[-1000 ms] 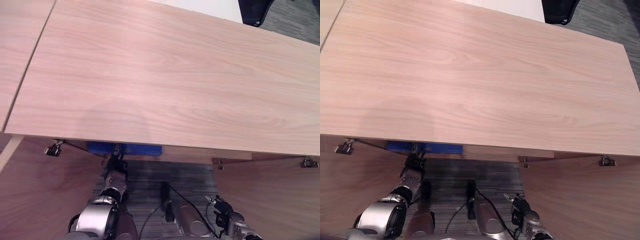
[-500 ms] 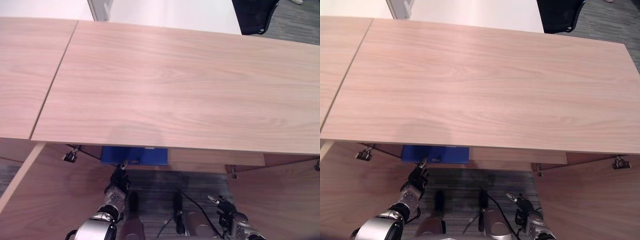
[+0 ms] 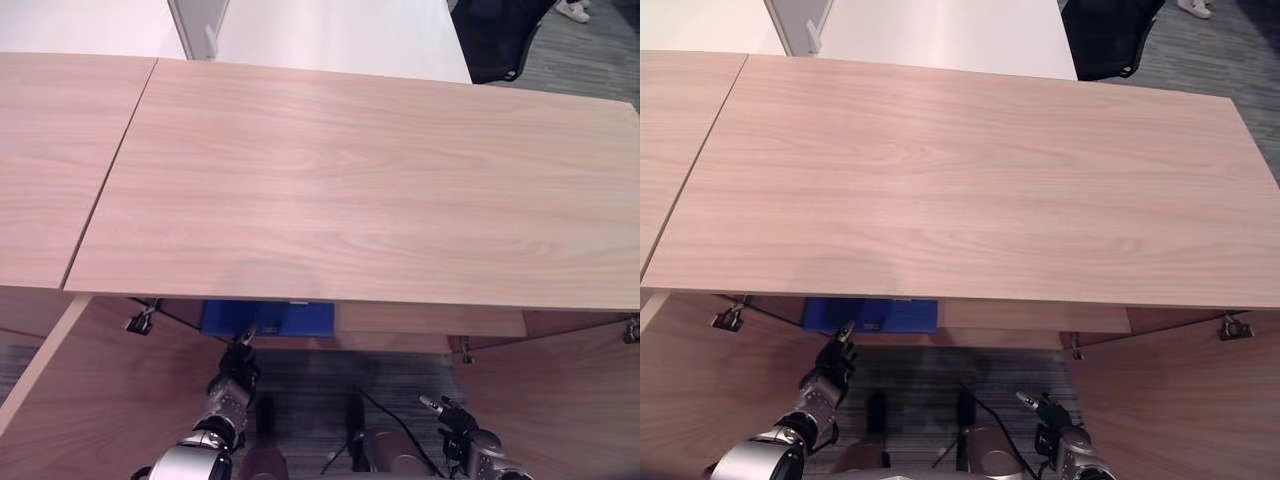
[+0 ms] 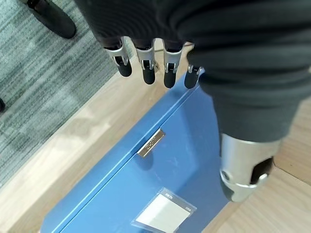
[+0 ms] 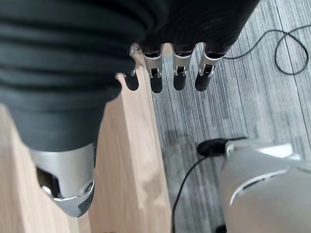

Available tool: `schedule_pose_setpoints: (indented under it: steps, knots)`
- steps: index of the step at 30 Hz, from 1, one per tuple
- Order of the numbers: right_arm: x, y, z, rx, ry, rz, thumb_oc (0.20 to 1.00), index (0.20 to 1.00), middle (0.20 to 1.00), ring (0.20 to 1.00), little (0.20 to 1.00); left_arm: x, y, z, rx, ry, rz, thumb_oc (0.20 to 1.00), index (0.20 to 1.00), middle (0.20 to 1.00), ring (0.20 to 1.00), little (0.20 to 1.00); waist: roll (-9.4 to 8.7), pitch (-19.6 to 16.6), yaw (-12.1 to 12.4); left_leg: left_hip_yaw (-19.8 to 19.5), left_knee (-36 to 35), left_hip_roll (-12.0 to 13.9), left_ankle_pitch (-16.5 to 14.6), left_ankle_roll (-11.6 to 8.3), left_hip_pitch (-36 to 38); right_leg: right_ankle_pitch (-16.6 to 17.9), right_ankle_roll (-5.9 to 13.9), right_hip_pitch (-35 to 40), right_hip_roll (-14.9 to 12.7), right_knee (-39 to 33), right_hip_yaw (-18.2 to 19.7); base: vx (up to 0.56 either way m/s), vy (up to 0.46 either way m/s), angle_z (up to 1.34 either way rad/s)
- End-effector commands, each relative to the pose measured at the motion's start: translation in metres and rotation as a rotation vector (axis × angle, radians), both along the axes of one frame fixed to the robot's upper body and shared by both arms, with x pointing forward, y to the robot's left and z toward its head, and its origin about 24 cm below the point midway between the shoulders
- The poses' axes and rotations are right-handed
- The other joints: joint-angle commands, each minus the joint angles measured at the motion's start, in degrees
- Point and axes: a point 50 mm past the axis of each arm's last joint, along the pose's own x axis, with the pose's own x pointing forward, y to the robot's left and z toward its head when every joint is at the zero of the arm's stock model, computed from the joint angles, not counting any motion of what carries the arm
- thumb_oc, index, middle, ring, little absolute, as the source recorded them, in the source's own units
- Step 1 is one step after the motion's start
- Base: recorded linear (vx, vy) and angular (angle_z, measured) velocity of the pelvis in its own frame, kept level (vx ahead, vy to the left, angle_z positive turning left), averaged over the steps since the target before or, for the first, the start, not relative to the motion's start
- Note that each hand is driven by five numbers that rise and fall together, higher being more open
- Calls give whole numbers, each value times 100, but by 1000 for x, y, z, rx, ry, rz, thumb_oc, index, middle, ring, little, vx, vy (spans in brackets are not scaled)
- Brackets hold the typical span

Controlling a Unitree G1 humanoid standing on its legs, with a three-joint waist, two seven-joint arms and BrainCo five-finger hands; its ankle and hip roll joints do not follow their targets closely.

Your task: Put the empty folder in the office cabinet

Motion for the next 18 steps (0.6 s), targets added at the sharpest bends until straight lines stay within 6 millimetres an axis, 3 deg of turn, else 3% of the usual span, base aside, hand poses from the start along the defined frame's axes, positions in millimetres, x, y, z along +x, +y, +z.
schedule_pose_setpoints:
  steps: [1, 10, 12, 18]
  knots:
    - [-1, -5, 0, -23, 14, 16, 1000, 1000, 1000, 1000, 1000, 36, 5, 27, 13, -114, 10, 1000, 1000, 1000, 1000, 1000, -173, 53, -17, 39, 120, 131, -282, -65, -31, 202, 691, -361, -607, 136, 108, 32, 16, -2]
    - [14, -2, 6, -12, -39, 23, 1000, 1000, 1000, 1000, 1000, 80, 31, 77, 56, -261, 82, 1000, 1000, 1000, 1000, 1000, -388, 73, -157, 25, 175, 194, -275, -78, -258, 227, 715, -629, -573, 192, 136, -25, -11, -2]
    - [25, 2, 11, 0, -82, 30, 1000, 1000, 1000, 1000, 1000, 98, 44, 104, 95, -328, 102, 1000, 1000, 1000, 1000, 1000, -541, 171, -209, -33, 242, 237, -248, -80, -468, 257, 714, -832, -539, 241, 136, -101, -55, -2]
    - [24, 3, 11, 6, -93, 40, 1000, 1000, 1000, 1000, 1000, 119, 58, 143, 182, -411, 83, 1000, 1000, 1000, 1000, 1000, -715, 223, -273, -91, 256, 294, -197, -111, -603, 298, 730, -933, -500, 228, 86, -28, -25, 1]
